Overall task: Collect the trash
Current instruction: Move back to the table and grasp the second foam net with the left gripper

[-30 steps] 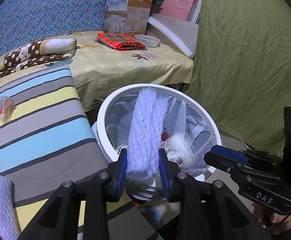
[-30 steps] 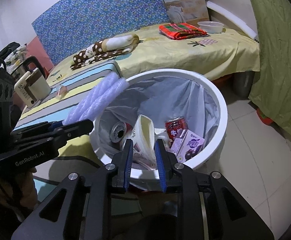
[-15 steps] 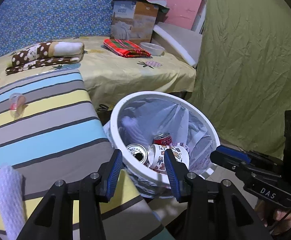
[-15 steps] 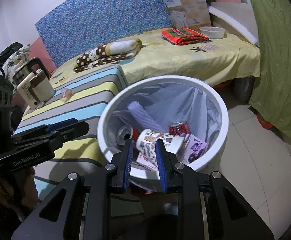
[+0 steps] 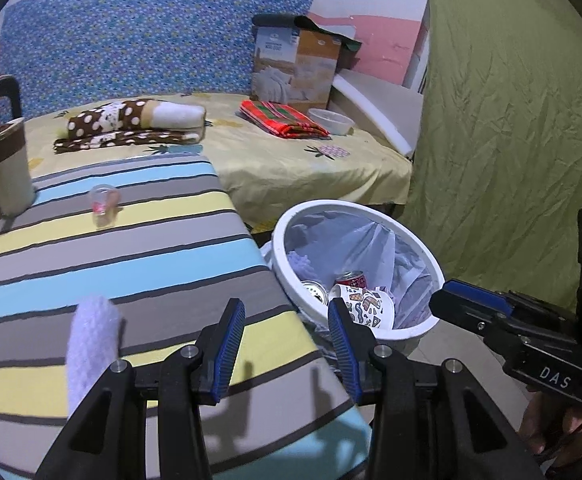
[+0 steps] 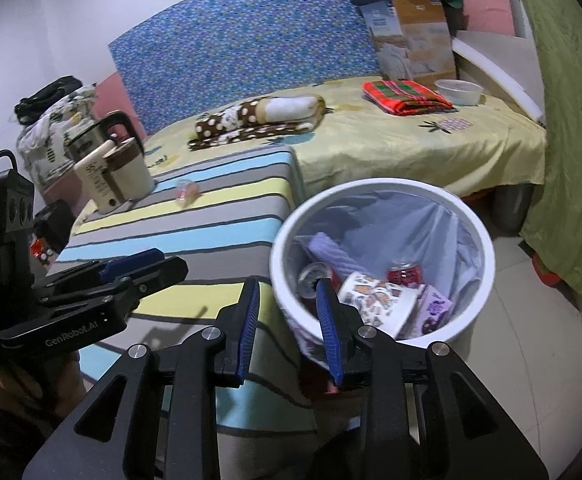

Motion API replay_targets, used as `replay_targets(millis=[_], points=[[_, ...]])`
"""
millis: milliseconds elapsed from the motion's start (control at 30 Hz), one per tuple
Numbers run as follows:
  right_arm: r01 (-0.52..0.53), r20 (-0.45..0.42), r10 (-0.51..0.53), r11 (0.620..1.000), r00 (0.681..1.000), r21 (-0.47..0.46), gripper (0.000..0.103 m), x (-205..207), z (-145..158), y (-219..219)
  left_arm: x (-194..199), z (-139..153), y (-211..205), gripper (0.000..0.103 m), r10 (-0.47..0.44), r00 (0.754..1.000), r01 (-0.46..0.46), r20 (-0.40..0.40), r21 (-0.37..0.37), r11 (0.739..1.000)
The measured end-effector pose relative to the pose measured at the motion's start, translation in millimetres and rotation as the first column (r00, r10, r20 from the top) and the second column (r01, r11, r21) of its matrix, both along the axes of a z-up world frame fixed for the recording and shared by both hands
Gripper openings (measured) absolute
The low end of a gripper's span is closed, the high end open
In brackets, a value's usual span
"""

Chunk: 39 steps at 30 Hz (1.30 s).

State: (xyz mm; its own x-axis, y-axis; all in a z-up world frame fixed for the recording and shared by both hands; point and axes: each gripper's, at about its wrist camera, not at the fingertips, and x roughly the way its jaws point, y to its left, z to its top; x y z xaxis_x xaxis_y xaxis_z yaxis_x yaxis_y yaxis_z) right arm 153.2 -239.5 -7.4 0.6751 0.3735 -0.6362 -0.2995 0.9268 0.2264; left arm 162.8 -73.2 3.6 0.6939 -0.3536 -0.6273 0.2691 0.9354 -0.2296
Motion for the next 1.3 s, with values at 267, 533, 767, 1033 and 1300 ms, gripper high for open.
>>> replay_targets(millis=[267, 533, 767, 1033, 1300], points=[[-0.045, 0.017, 0.045, 0.999, 0.999, 0.0, 0.032, -5, 4, 15, -20, 10, 26, 0.043, 0.057, 0.998, -0.057, 0.031, 0.007, 0.998], [-0.075, 0.021, 0.075, 0.997, 0.997, 0.006, 0.032, -9, 6, 30, -31, 11, 51, 0.043, 0.115, 0.993, -0.116, 0.039, 0.019, 0.993], [-0.105, 0.019, 0.104, 0.994, 0.994, 0.021, 0.032, -12, 6, 43, -36, 6, 75, 0.043, 0.173, 0.984, -0.175, 0.036, 0.046, 0.984], [-0.15, 0.008, 0.149, 0.988, 0.989, 0.035, 0.033, -8, 3, 62, -31, -13, 105, 0.043, 0.246, 0.969, -0.245, -0.006, 0.072, 0.967], [-0.172, -0.009, 0.173, 0.985, 0.985, 0.033, 0.033, -2, -3, 73, -16, -45, 108, 0.046, 0.241, 0.967, -0.234, -0.088, 0.087, 0.968]])
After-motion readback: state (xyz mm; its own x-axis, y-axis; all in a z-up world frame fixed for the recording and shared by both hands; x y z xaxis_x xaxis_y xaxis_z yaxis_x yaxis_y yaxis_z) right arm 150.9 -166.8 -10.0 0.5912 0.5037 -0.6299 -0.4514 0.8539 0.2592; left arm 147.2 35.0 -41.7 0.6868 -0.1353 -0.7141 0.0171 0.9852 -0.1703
